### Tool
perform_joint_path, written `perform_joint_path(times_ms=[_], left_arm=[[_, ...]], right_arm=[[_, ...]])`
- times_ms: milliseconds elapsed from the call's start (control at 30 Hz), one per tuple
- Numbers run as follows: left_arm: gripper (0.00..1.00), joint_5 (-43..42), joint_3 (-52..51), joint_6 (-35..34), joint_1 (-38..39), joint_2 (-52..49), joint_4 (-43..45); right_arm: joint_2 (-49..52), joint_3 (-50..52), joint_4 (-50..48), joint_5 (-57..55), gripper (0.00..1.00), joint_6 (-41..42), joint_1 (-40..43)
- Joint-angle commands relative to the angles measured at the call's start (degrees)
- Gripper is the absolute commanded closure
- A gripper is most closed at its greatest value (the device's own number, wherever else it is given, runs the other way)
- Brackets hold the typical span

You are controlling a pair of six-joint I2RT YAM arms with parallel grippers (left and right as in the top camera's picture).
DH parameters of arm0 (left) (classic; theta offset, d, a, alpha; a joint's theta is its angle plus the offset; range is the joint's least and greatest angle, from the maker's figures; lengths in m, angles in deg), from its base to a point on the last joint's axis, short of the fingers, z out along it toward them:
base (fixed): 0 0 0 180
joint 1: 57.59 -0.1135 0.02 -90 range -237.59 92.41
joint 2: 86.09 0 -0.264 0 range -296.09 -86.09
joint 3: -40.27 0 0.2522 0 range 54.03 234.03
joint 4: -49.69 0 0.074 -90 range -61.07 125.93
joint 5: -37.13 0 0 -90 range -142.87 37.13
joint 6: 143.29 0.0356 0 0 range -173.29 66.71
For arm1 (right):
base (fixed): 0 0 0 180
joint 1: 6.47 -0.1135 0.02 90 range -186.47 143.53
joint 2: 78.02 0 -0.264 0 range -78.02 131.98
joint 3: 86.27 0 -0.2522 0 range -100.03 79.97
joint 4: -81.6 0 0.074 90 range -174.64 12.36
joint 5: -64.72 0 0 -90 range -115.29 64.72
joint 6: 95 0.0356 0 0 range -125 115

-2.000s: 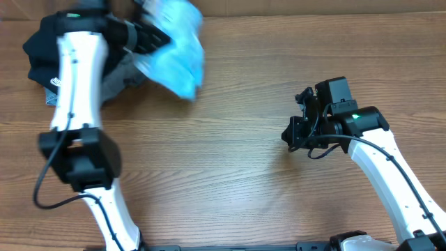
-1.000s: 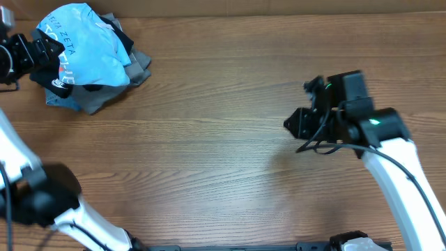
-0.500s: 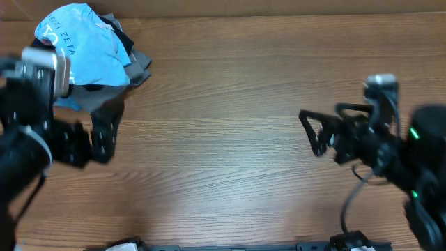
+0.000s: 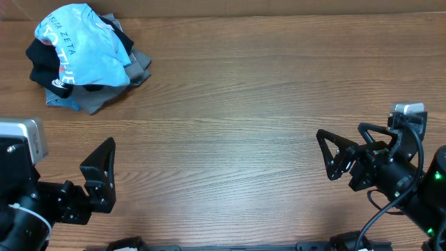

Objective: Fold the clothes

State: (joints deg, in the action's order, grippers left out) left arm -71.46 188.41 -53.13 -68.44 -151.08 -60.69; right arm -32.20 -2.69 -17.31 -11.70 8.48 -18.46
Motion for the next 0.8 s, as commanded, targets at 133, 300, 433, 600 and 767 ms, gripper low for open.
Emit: perform_joint_path(times_ms=[133, 300, 433, 600, 767], left_arm=[[0.0, 0.81, -0.35, -1.49, 0.39, -0.61, -0.15], [0.0, 0.81, -0.35, -1.49, 0.39, -0.61, -0.15], [0.0, 0.81, -0.35, -1.49, 0.39, -0.61, -0.15], [0.0, 0.81, -0.35, -1.49, 0.39, -0.61, -0.15], [0.0, 0.81, -0.35, -1.49, 0.39, -0.61, -0.15]], right_arm=[[-0.22, -0.57, 1.03, -0.7, 0.0, 0.02, 0.07], [-0.76, 1.29, -2.82, -9.31, 0.0, -2.23, 0.94], [-4.5, 10.62, -14.45, -10.56, 0.0, -8.09, 3.08], [-14.43, 31.12, -33.9, -9.75, 0.0, -8.98, 3.61], [-24.94, 48.72, -45.18, -9.49, 0.0, -9.01, 3.76]])
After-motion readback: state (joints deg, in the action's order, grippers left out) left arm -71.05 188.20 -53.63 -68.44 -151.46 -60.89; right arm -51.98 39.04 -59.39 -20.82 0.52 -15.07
